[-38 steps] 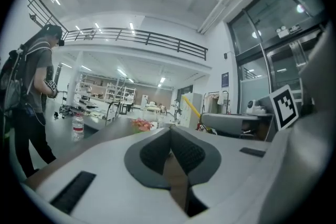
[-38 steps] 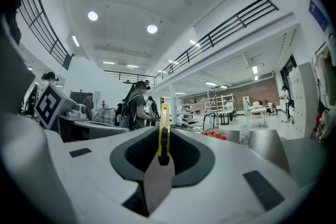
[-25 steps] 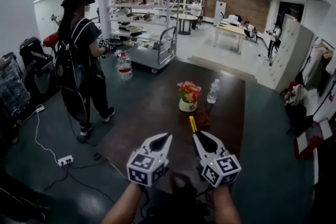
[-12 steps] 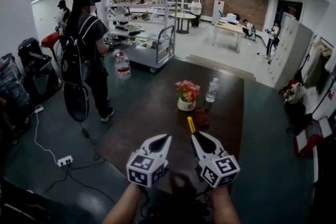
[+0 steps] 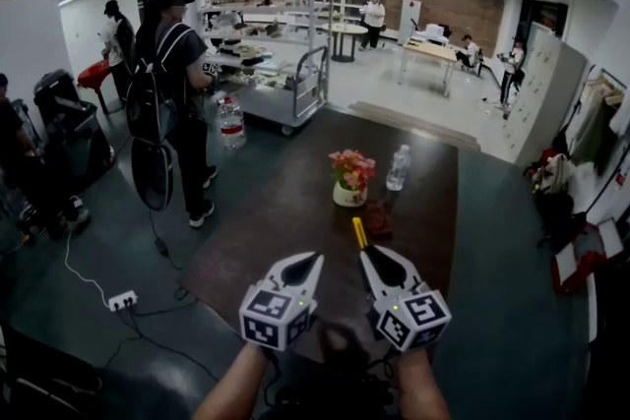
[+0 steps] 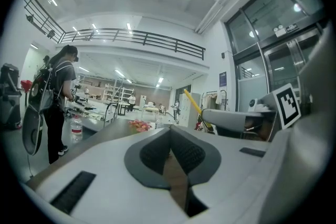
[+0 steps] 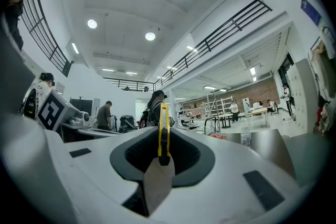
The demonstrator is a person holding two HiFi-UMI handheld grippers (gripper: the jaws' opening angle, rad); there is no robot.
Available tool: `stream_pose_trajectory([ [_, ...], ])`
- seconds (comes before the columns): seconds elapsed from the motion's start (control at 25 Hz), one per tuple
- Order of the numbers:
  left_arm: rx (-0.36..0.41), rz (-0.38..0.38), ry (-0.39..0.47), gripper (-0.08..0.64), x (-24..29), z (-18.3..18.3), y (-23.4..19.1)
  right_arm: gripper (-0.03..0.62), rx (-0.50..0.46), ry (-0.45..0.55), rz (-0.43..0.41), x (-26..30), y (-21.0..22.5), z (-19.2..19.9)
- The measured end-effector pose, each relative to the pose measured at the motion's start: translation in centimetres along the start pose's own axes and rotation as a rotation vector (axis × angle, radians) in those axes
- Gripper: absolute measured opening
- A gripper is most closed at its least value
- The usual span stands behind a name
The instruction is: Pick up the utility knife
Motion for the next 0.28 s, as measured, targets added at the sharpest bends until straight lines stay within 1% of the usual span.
stream_pose_trajectory([
  [0.28, 0.010, -0.004, 0.015, 0.006, 0.06, -0.74, 0.25, 0.075, -0.002, -0.007, 0.000, -0.14, 0.13, -0.10],
])
Point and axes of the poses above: the fingertips, and each gripper's own axes: x forward along the fingers, y to its right, z out of its underside, the point moved 1 cm from there along -x, backward along the fingers, and after that the axes turned 3 degrees about y, right-handed, at the moved point
